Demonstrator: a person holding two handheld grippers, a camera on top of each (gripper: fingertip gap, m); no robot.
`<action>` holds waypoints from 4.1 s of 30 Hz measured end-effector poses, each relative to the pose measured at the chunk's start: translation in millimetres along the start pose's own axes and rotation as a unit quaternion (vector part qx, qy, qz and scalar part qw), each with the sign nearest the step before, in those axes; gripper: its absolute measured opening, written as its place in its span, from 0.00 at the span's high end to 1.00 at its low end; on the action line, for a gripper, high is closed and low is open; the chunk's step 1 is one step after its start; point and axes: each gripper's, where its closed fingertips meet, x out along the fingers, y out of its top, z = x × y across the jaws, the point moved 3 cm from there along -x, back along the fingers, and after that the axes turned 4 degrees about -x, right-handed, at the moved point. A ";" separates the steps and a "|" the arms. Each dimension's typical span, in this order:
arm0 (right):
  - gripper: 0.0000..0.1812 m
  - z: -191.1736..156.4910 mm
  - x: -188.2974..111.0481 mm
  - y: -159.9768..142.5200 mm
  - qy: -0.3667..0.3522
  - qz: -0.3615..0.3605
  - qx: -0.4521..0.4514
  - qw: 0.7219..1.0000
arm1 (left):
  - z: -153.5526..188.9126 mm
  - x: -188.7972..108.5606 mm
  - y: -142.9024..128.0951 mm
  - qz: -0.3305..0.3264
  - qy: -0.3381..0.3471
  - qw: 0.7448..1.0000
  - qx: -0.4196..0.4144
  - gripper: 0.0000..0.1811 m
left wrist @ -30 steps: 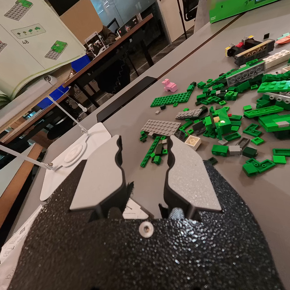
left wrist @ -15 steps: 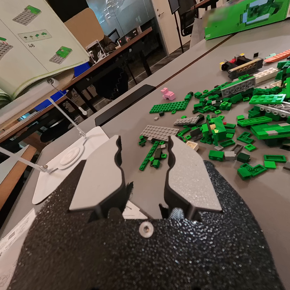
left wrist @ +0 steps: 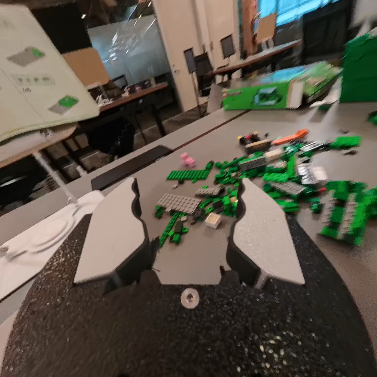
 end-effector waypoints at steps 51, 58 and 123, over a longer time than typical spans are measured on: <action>0.89 -202.6 166.4 -9.7 0.324 0.203 0.160 0.910 | -87.4 -167.4 -75.5 -0.278 0.128 0.949 0.080 0.70; 0.90 -205.5 169.5 -19.8 0.336 0.158 0.146 0.917 | -69.6 -190.0 -68.8 -0.276 0.096 0.956 0.012 0.51; 0.95 -268.0 241.7 -40.9 0.399 -0.067 0.162 0.900 | -36.1 -10.8 40.0 0.152 0.072 0.979 -0.111 0.71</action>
